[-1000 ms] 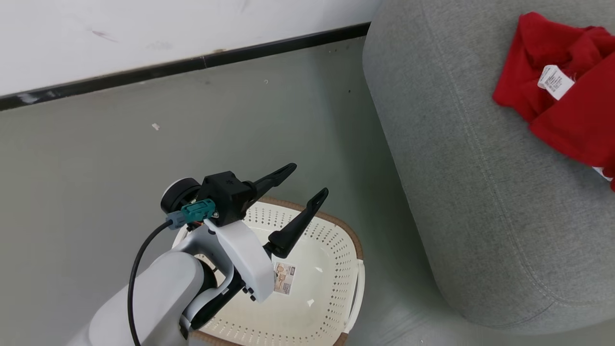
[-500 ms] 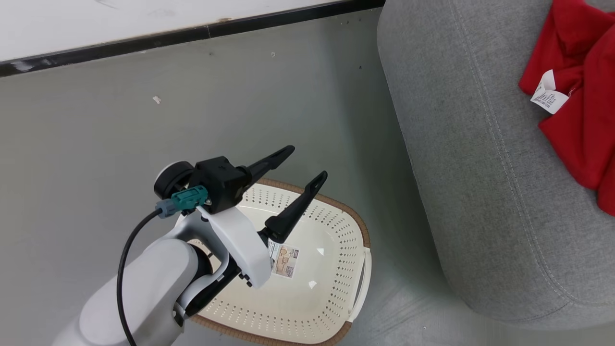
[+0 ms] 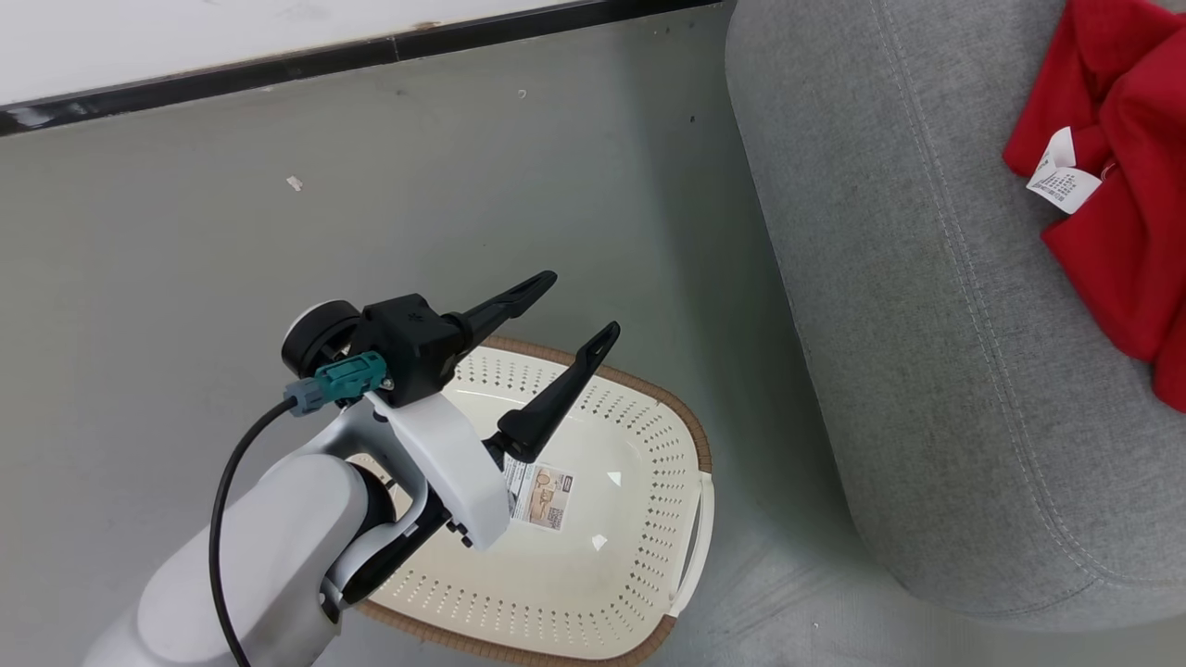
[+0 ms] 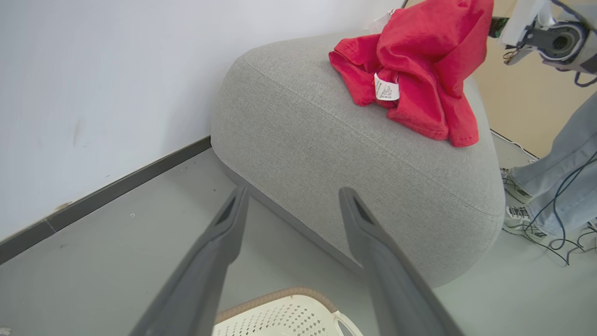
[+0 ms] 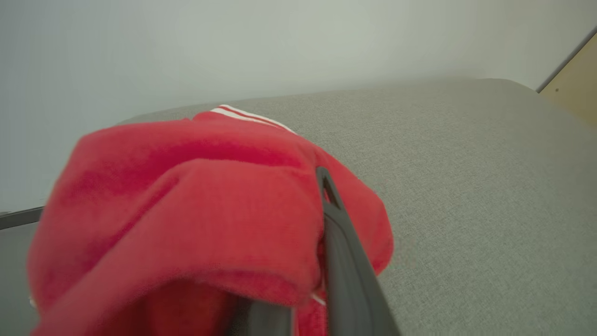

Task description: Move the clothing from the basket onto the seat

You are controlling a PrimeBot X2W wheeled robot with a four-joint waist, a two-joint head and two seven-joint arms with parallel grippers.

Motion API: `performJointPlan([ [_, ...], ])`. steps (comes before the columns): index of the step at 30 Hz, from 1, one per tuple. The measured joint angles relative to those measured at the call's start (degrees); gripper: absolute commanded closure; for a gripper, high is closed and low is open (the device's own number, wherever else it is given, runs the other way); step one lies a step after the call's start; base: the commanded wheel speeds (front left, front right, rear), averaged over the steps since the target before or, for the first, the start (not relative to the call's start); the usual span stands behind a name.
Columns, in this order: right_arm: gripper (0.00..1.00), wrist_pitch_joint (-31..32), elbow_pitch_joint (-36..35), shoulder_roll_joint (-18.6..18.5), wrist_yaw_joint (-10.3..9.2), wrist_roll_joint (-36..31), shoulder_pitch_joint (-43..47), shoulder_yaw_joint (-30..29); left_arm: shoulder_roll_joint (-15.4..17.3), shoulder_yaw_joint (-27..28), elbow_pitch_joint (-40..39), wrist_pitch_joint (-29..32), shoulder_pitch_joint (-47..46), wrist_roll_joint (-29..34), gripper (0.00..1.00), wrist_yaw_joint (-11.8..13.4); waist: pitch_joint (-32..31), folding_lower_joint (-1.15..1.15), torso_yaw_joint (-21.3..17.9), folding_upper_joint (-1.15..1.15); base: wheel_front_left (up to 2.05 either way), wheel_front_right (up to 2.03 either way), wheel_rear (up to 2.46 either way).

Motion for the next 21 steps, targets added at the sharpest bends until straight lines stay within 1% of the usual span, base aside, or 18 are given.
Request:
performJointPlan([
  [1, 0.17, 0.0, 0.3, 0.0, 0.0, -0.3, 0.0, 0.0, 0.0, 0.0, 0.0, 0.0, 0.0, 0.0, 0.0, -0.2, -0.1, 0.0, 0.0, 0.0, 0.0, 0.0, 0.0],
  [2, 0.0, 0.0, 0.6, 0.0, 0.0, -0.4, 0.0, 0.0, 0.0, 0.0, 0.1, -0.1, 0.0, 0.0, 0.0, -0.4, -0.1, 0.0, 0.0, 0.0, 0.0, 0.0, 0.0],
  [9, 0.0, -0.2, 1.0, 0.0, 0.0, -1.9, 0.0, 0.7, -0.1, 0.1, 0.4, -0.8, -0.8, 0.0, 0.0, -0.5, -1.0, 0.0, -0.3, 0.0, 0.0, 0.0, 0.0],
  [13, 0.0, -0.5, 1.0, -0.2, 0.0, -2.9, 0.2, 2.0, -0.1, 0.1, 0.9, -1.3, -0.8, 0.0, 0.0, -0.6, -1.7, 0.0, -0.6, 0.0, 0.0, 0.0, 0.0],
  [21, 0.0, -0.6, 0.3, -0.4, 0.0, -3.2, 5.6, 5.0, -0.4, 0.1, 2.3, -2.5, -0.8, -0.1, 0.0, -1.0, -4.1, 0.0, -1.5, 0.0, 0.0, 0.0, 0.0],
])
